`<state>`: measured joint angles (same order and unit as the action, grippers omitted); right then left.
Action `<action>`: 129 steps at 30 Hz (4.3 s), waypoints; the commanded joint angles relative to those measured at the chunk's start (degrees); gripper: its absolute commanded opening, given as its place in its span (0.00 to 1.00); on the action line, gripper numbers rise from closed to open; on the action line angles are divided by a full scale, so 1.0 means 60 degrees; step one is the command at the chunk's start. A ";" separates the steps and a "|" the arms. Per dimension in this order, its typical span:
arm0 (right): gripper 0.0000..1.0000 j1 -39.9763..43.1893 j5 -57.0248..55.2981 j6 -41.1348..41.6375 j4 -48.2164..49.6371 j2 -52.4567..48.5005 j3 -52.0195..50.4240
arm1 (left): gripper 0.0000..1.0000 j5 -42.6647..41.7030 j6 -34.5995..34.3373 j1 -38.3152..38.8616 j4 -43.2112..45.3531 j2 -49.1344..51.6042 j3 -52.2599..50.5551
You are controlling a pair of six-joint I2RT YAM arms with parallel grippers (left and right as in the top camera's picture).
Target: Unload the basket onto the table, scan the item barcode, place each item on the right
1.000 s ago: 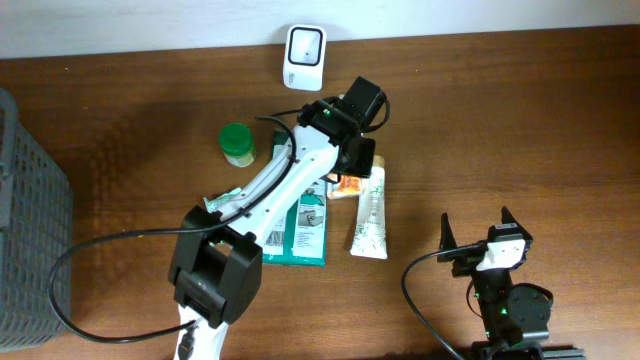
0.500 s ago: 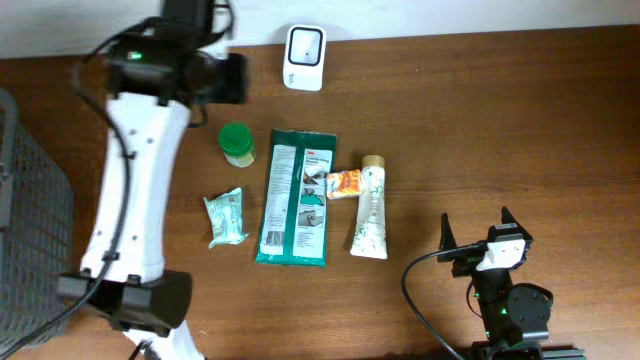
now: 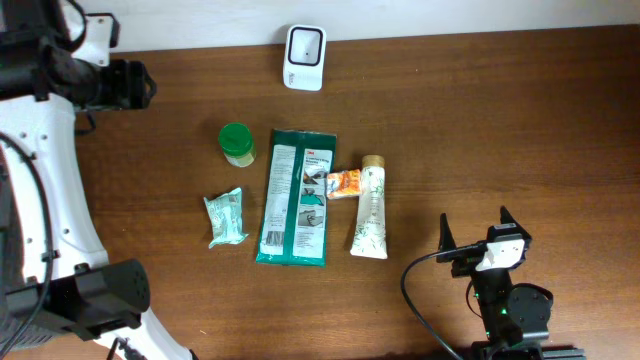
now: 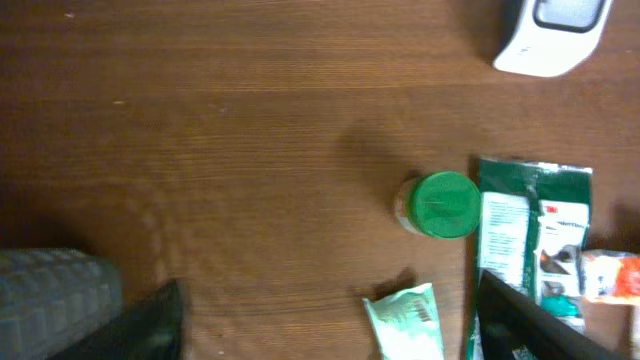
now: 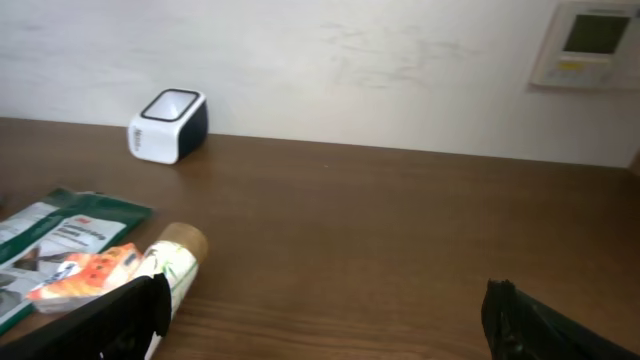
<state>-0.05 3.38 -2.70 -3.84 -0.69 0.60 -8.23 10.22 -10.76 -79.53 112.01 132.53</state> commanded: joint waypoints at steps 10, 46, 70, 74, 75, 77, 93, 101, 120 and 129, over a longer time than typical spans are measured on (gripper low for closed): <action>0.98 -0.0051 0.1989 0.1100 -0.0495 -0.1825 0.1956 | 1.00 -0.0743 0.2346 -0.0681 0.0390 0.0109 -0.0091; 0.70 -0.1851 0.4473 0.2965 -0.7209 -1.5897 1.0134 | 0.99 -0.0739 0.2342 -0.0681 0.0382 0.0106 -0.0091; 0.38 -0.1614 0.4211 0.2109 -0.4845 -1.7424 0.9504 | 0.99 -0.0739 0.2346 -0.0681 0.0382 0.0106 -0.0091; 0.09 -0.1555 0.4135 0.2102 -0.5118 -1.7409 0.9690 | 0.99 -0.0739 0.2346 -0.0681 0.0379 0.0109 -0.0091; 0.06 -0.1494 0.3665 0.2098 -0.5504 -1.7373 0.9978 | 0.99 -0.0739 0.2346 -0.0681 0.0382 0.0109 -0.0091; 0.04 -0.1464 0.2659 0.1785 -0.6721 -1.7241 1.0892 | 1.00 -0.0739 0.2346 -0.0681 0.0382 0.0106 -0.0091; 0.04 -0.1078 0.5654 -0.0656 -0.7420 -1.7591 1.0921 | 0.99 -0.0739 0.2346 -0.0681 0.0382 0.0106 -0.0091; 0.29 0.0342 0.3592 -0.0175 -0.7056 -1.7646 1.0378 | 0.99 -0.0739 0.2346 -0.0674 0.0379 0.0106 -0.0091; 0.80 0.1198 0.4408 -0.1293 -1.0856 -1.4914 1.3311 | 1.00 -0.0739 0.2346 -0.0674 0.0382 0.0106 -0.0091; 0.81 0.1188 0.3730 -0.0211 -0.9369 -1.4535 1.0273 | 0.99 -0.0739 0.2342 -0.0674 0.0382 0.0106 -0.0091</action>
<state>6.94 24.69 -6.37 -63.33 -87.96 66.52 -11.84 23.20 -14.70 -77.14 112.09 132.20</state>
